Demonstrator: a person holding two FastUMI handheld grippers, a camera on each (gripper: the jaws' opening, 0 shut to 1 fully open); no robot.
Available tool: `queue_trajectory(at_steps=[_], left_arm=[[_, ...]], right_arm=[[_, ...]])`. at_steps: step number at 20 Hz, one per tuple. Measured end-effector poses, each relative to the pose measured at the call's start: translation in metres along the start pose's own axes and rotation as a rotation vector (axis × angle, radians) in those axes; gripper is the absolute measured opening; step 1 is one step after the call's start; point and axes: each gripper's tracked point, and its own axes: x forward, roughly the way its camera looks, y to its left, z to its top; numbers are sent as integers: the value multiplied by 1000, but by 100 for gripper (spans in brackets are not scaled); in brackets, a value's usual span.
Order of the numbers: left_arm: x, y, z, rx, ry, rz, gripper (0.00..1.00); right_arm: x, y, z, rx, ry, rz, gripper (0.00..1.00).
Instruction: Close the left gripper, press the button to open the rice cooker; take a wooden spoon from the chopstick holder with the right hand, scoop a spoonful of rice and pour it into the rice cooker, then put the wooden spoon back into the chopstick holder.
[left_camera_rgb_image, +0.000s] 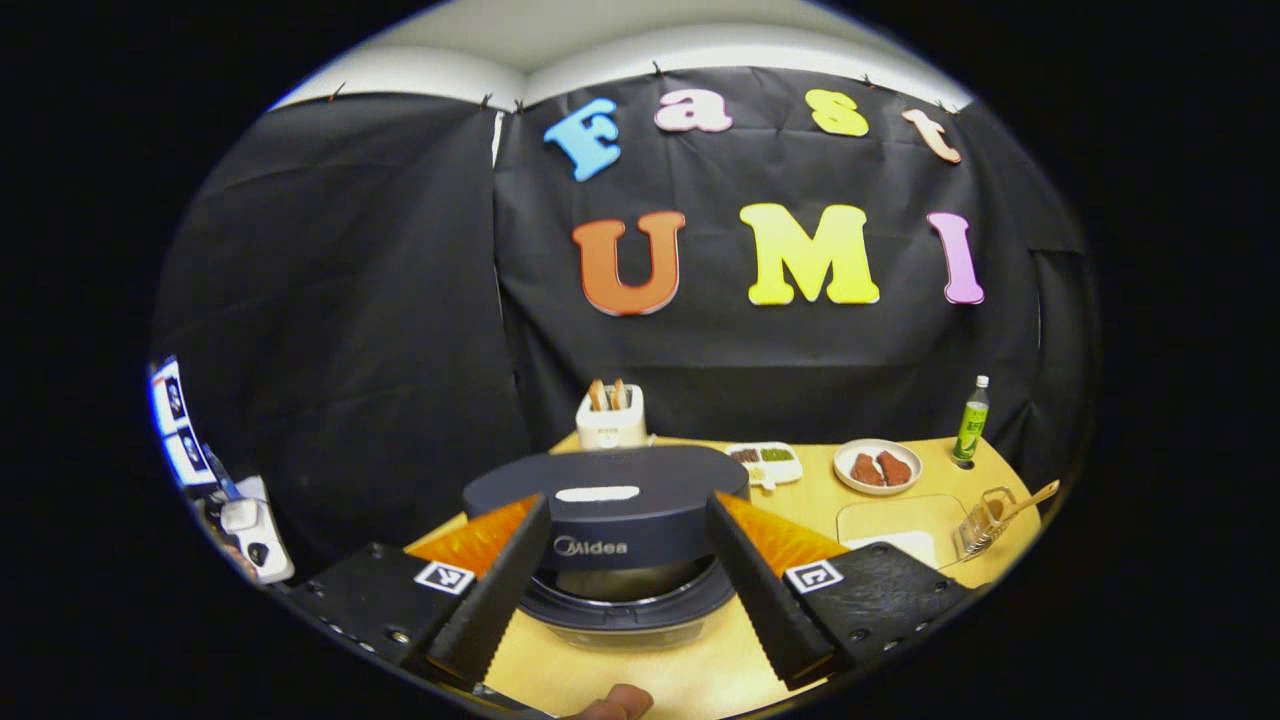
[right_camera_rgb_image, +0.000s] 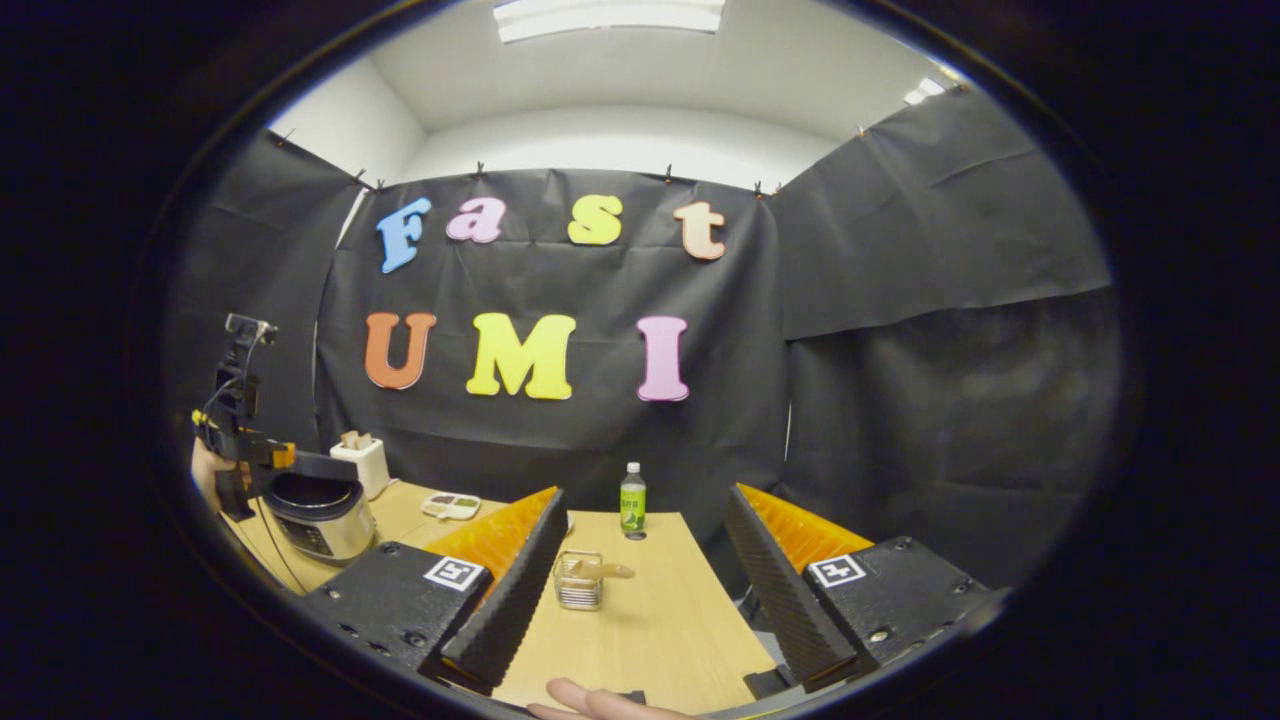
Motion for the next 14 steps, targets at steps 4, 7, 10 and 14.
queue_trajectory(at_steps=[4,7,10,14], left_arm=[[-42,-4,31,-29,-65,-51,90],[-78,-1,42,-8,-119,-70,96],[-107,9,43,-14,-154,-82,96],[-141,15,29,-98,-167,-115,96]], right_arm=[[9,3,-18,6,17,-4,99],[19,8,-36,10,46,-6,100],[30,9,-48,0,51,-24,100],[45,13,-69,23,65,-16,100]])
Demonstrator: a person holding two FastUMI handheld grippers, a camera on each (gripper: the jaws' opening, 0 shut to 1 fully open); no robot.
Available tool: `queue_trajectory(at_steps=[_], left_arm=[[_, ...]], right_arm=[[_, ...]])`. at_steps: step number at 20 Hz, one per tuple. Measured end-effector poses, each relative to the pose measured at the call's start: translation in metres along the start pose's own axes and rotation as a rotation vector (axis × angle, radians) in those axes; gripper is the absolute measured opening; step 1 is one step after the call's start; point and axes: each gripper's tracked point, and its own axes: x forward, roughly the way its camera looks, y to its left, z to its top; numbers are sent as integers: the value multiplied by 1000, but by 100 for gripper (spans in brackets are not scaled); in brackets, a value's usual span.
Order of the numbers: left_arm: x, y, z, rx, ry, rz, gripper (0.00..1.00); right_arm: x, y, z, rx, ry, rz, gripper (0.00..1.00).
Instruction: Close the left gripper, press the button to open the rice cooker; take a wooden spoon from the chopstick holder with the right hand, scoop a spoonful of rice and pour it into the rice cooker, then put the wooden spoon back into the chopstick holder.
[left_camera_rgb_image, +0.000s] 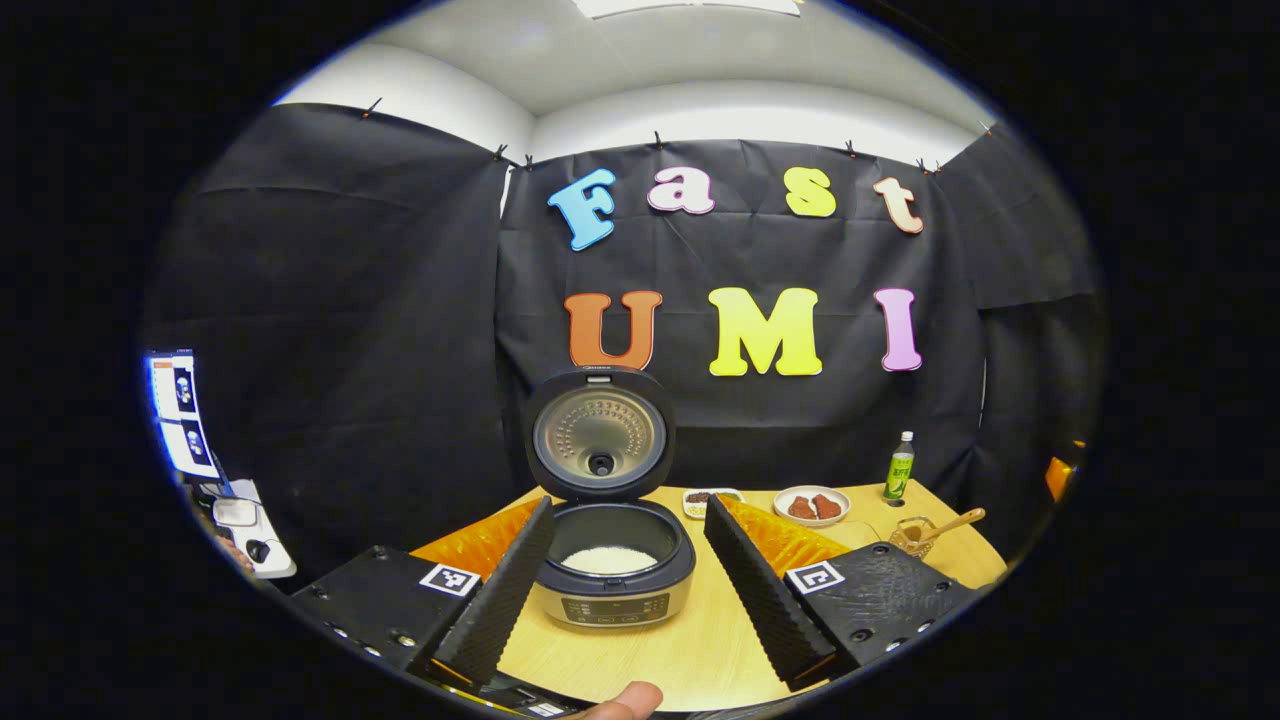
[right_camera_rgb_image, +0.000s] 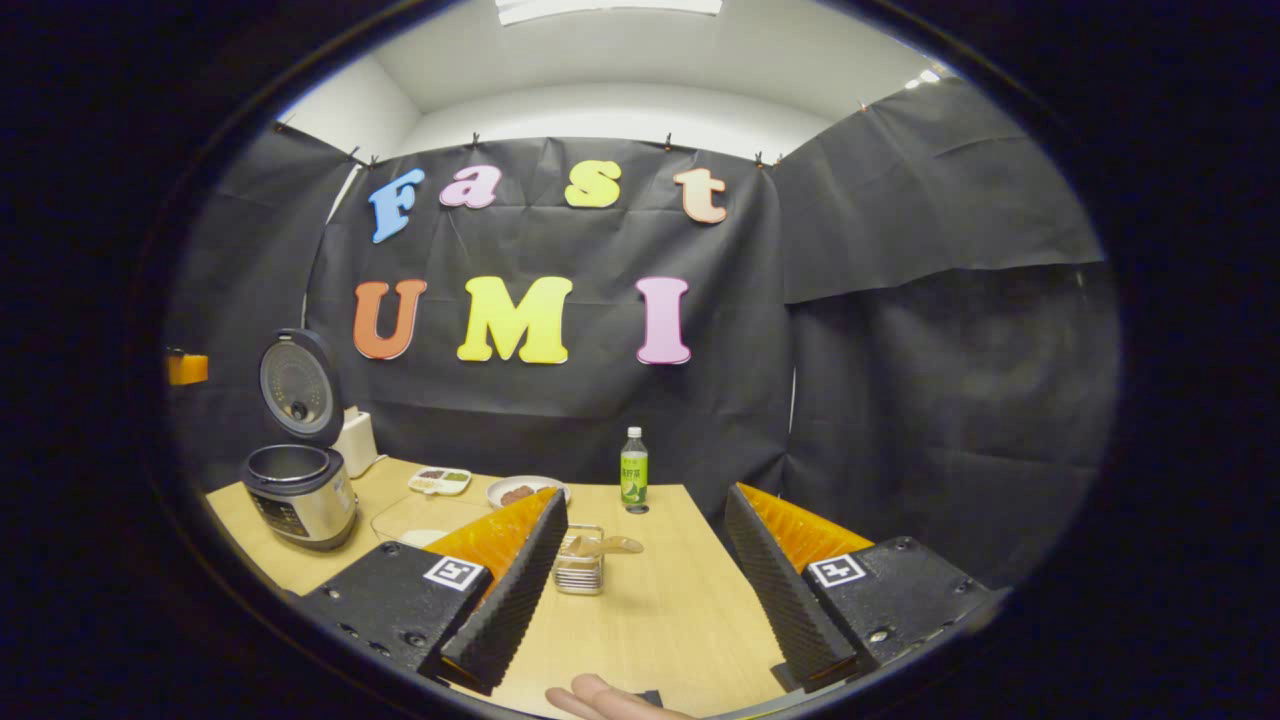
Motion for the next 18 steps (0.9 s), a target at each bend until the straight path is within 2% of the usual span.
queue_trajectory(at_steps=[3,5,7,9,11,14,18], left_arm=[[-21,6,1,-32,-34,-6,96],[-34,18,-1,-33,-70,30,96],[-52,23,-11,20,-88,72,96],[-67,22,-16,60,-100,83,94],[-77,15,-16,41,-104,60,94],[-88,7,-13,4,-116,20,94],[-102,-2,-6,4,-150,-34,94]], right_arm=[[19,-1,-21,69,16,-18,100],[33,8,-36,74,13,-2,99],[50,10,-54,50,11,-8,99],[63,18,-73,52,25,-3,100],[75,19,-95,52,61,-16,99],[90,29,-119,69,95,12,100],[117,30,-144,106,129,-10,99]])
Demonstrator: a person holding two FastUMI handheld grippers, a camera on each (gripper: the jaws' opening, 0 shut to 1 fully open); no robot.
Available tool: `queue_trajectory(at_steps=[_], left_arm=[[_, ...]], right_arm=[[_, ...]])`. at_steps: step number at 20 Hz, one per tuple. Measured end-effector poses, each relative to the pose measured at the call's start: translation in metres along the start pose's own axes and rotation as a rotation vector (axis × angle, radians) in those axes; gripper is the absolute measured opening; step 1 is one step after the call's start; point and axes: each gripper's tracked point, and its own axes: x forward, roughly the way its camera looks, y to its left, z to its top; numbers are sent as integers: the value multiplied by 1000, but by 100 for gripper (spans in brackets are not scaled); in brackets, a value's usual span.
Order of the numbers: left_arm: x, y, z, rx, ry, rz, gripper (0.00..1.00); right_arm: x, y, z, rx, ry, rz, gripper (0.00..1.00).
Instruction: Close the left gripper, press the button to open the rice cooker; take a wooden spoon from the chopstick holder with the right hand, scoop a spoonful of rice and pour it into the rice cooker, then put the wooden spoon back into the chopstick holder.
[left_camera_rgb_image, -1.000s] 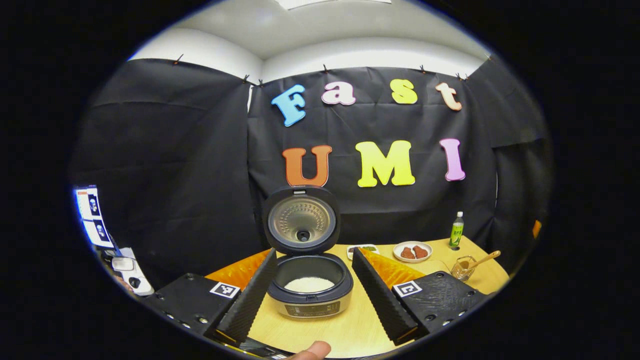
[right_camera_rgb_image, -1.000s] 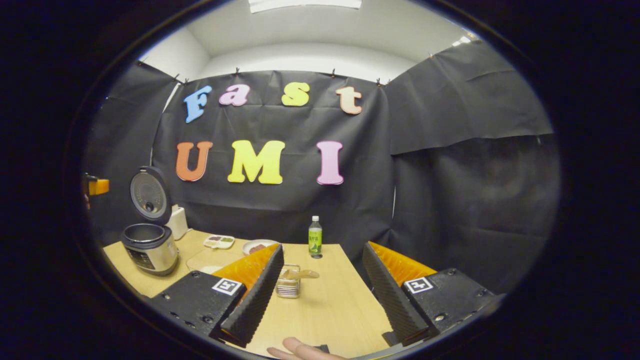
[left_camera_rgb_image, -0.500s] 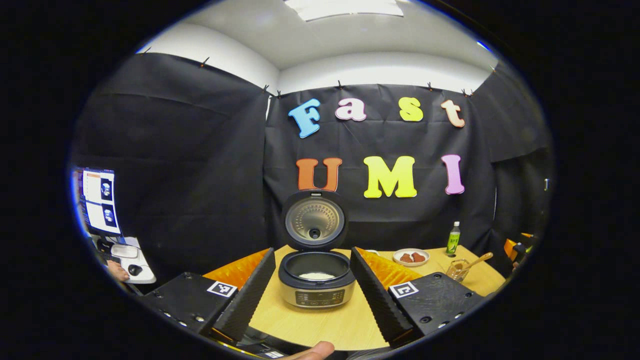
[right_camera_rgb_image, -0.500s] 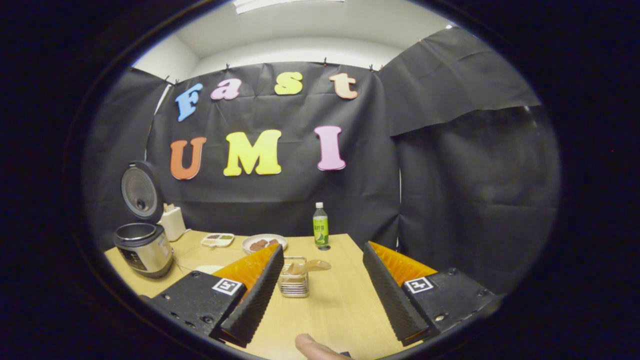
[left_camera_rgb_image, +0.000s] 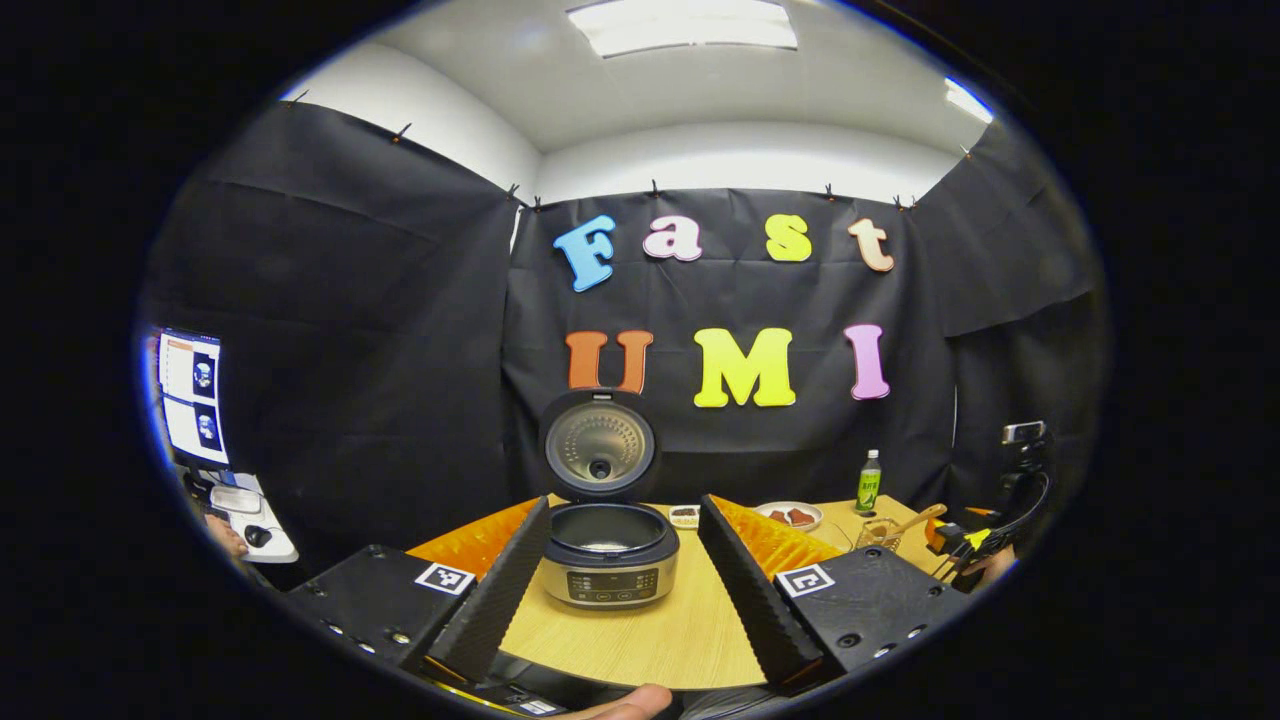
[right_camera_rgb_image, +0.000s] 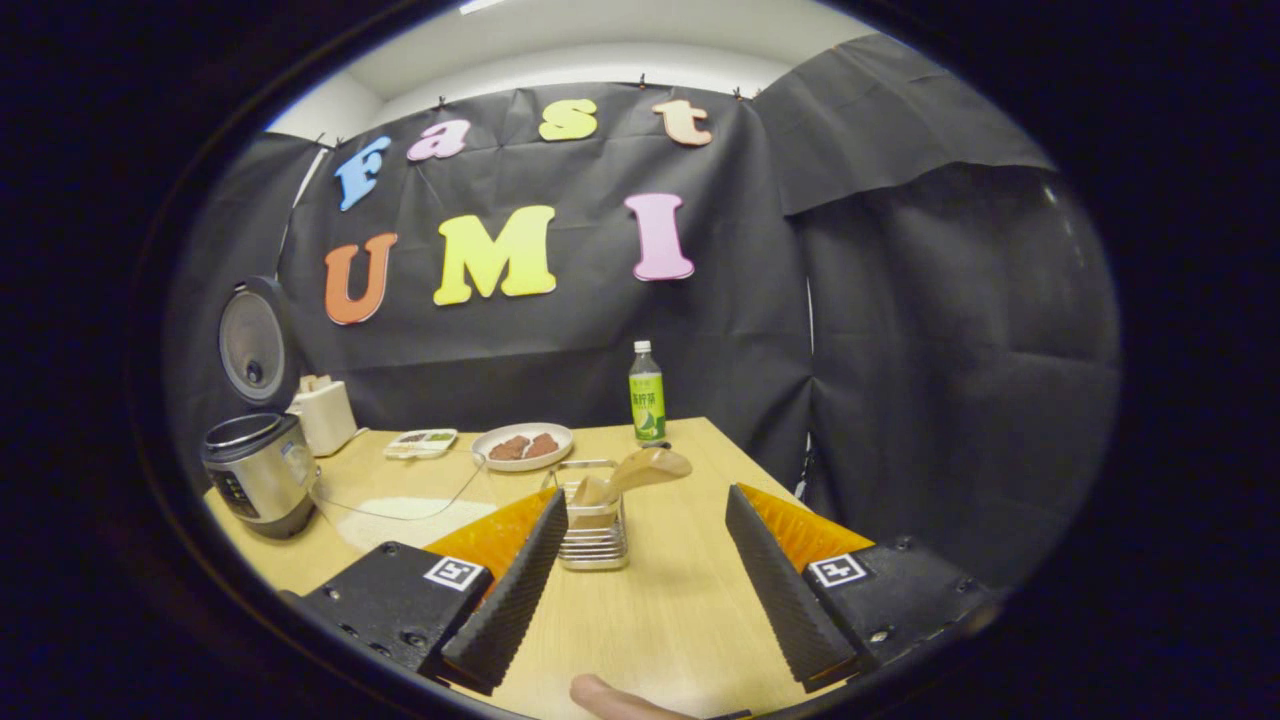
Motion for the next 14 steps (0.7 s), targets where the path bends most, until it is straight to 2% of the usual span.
queue_trajectory(at_steps=[3,5,7,8,10,13,14], left_arm=[[5,-5,-3,1,8,-16,94],[7,-4,-9,1,28,-1,94],[9,-3,-12,18,32,9,94],[10,-4,-15,28,37,6,94],[11,-5,-21,41,49,1,94],[14,-1,-24,46,56,10,94],[14,2,-22,38,53,18,94]], right_arm=[[25,3,-4,68,-5,-4,100],[43,3,-8,63,-18,-22,95],[59,2,-12,41,-9,-47,85],[66,3,-13,40,-5,-45,88],[75,14,-13,32,-2,-17,83],[87,15,-23,35,23,-15,66],[88,22,-22,59,21,12,55]])
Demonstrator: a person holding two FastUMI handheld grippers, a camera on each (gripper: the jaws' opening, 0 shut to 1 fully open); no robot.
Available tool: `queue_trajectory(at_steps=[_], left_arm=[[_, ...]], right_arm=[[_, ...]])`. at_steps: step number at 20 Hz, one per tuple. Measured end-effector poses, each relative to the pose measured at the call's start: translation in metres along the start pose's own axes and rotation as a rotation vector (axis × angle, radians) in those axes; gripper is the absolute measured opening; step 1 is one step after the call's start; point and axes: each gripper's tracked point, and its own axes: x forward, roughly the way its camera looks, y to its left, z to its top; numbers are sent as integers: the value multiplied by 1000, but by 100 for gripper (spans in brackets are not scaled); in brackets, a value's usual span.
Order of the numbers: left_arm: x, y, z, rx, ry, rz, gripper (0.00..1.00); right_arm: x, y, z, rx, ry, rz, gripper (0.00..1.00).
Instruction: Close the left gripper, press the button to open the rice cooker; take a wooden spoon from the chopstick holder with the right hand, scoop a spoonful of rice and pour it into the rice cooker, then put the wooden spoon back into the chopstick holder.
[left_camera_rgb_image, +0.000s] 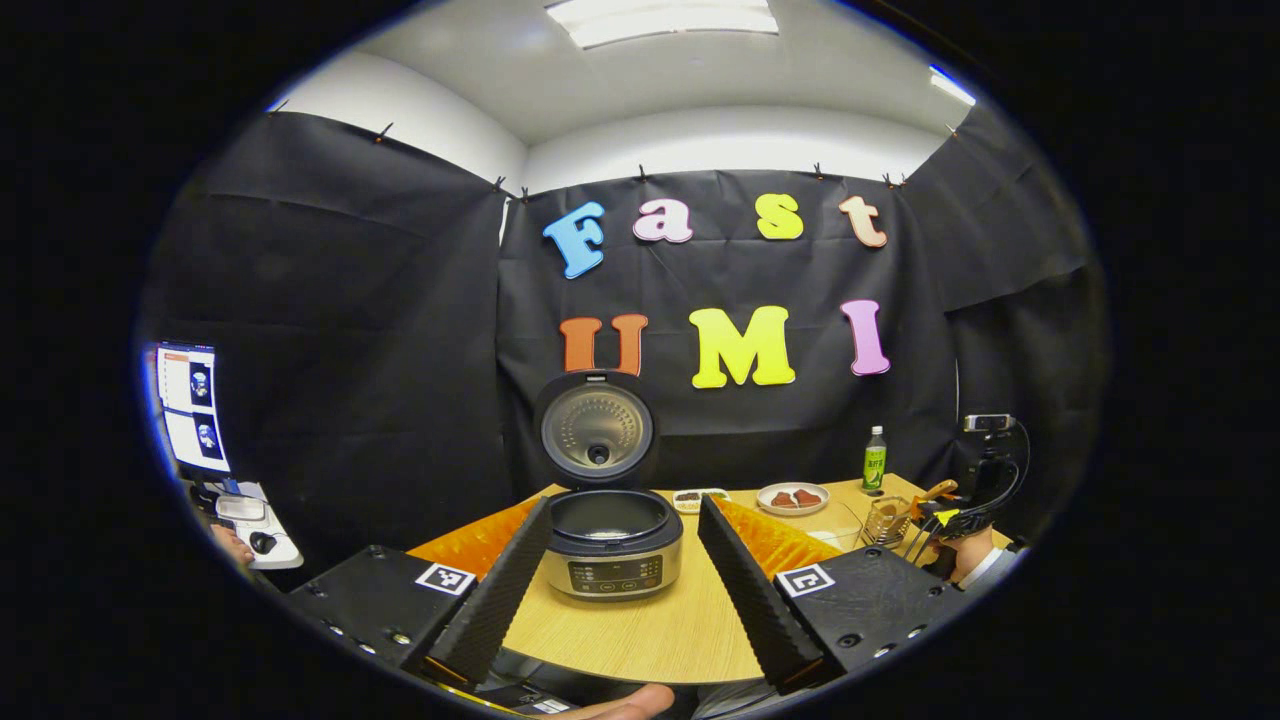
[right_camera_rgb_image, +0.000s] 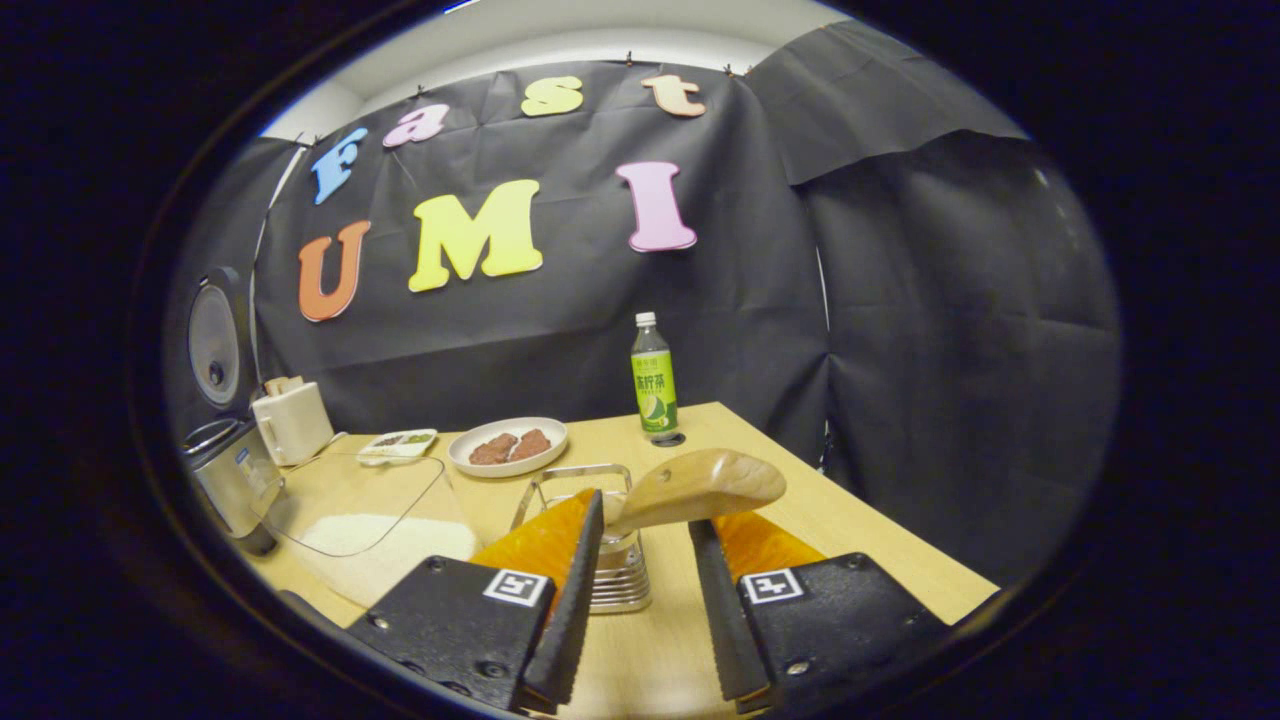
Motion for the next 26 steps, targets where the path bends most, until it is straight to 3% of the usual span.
queue_trajectory(at_steps=[1,2,3,4,18,26], left_arm=[[-1,2,0,-15,-2,1,94],[-2,2,1,-30,-2,-4,94],[-4,3,1,-43,-2,-10,94],[-4,4,0,-49,0,-13,94],[-1,22,-13,-97,25,-13,94],[-6,5,-13,-67,20,-80,94]], right_arm=[[2,5,-1,9,5,6,47],[4,5,-1,15,0,-5,31],[9,6,1,18,-6,-2,29],[11,9,4,13,-13,-4,34],[31,41,24,-97,30,71,11],[-3,65,100,-225,-124,81,11]])
